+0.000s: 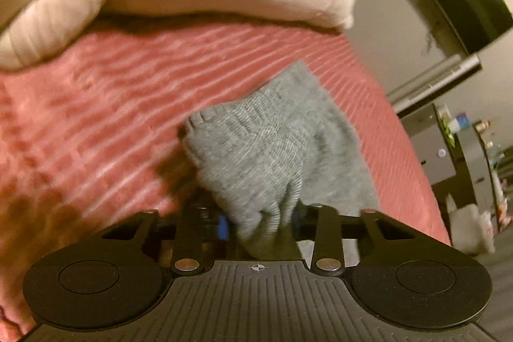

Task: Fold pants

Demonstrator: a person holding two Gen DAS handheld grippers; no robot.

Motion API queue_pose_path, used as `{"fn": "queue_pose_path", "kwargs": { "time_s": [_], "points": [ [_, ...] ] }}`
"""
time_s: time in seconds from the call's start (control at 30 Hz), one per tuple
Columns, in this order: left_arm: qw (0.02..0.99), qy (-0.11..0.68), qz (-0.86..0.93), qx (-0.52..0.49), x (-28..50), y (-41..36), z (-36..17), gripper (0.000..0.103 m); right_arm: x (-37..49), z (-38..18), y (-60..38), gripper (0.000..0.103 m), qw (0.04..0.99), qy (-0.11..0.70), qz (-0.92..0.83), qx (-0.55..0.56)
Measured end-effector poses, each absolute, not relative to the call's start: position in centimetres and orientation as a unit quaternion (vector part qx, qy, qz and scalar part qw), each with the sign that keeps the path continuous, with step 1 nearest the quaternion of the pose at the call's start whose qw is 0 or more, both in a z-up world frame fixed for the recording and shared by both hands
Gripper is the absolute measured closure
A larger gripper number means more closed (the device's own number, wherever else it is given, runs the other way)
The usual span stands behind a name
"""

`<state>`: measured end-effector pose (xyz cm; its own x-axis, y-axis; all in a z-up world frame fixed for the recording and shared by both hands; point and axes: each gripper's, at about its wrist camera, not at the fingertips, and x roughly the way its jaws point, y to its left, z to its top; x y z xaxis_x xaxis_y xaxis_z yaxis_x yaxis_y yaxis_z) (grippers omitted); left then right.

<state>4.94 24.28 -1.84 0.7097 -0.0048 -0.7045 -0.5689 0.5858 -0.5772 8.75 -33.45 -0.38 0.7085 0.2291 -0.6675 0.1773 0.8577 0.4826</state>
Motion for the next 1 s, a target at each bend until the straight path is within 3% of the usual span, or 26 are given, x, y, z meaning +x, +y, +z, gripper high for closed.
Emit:
{"fn": "queue_pose_path", "kwargs": {
  "time_s": [0.07, 0.37, 0.57, 0.67, 0.73, 0.8, 0.83, 0.9, 0.93, 1.0],
  "points": [
    [0.842, 0.323, 0.168, -0.398, 4.5, 23.3, -0.2, 0.075, 8.7, -0.5, -33.5, 0.004, 0.886, 0.375, 0.012, 0.273],
    [0.964, 0.243, 0.069, -0.086, 4.4, 9.4, 9.5, 0.079, 8.5, -0.5, -33.6, 0.004, 0.887, 0.366, 0.008, 0.281],
    [0.967, 0.237, -0.075, 0.058, 4.4, -2.8, 9.4, 0.077, 8.4, -0.5, -34.0, 0.004, 0.886, 0.358, 0.011, 0.294],
    [0.940, 0.304, -0.118, 0.105, 5.1, -7.5, 5.7, 0.065, 8.1, -0.4, -34.2, 0.004, 0.886, 0.353, 0.013, 0.302],
    [0.908, 0.370, -0.131, 0.144, 5.7, -9.8, 2.2, 0.048, 7.9, -0.3, -34.2, 0.004, 0.886, 0.348, 0.014, 0.307],
    [0.894, 0.380, -0.118, 0.205, 5.4, -11.3, 0.9, 0.043, 7.6, -0.2, -34.3, 0.004, 0.885, 0.344, 0.017, 0.313],
    [0.896, 0.368, -0.121, 0.216, 4.9, -11.4, 1.3, 0.033, 7.4, -0.2, -34.2, 0.004, 0.885, 0.341, 0.021, 0.317],
    [0.904, 0.364, -0.139, 0.174, 4.3, -10.2, 3.1, 0.011, 7.2, 0.0, -34.3, 0.004, 0.885, 0.334, 0.027, 0.325],
    [0.910, 0.366, -0.140, 0.136, 4.2, -9.1, 3.9, 0.006, 7.1, 0.1, -34.2, 0.004, 0.884, 0.329, 0.031, 0.330],
    [0.919, 0.370, -0.121, 0.055, 3.7, -6.2, 5.0, 0.007, 6.9, 0.2, -34.0, 0.004, 0.881, 0.324, 0.038, 0.342]
  ]
}}
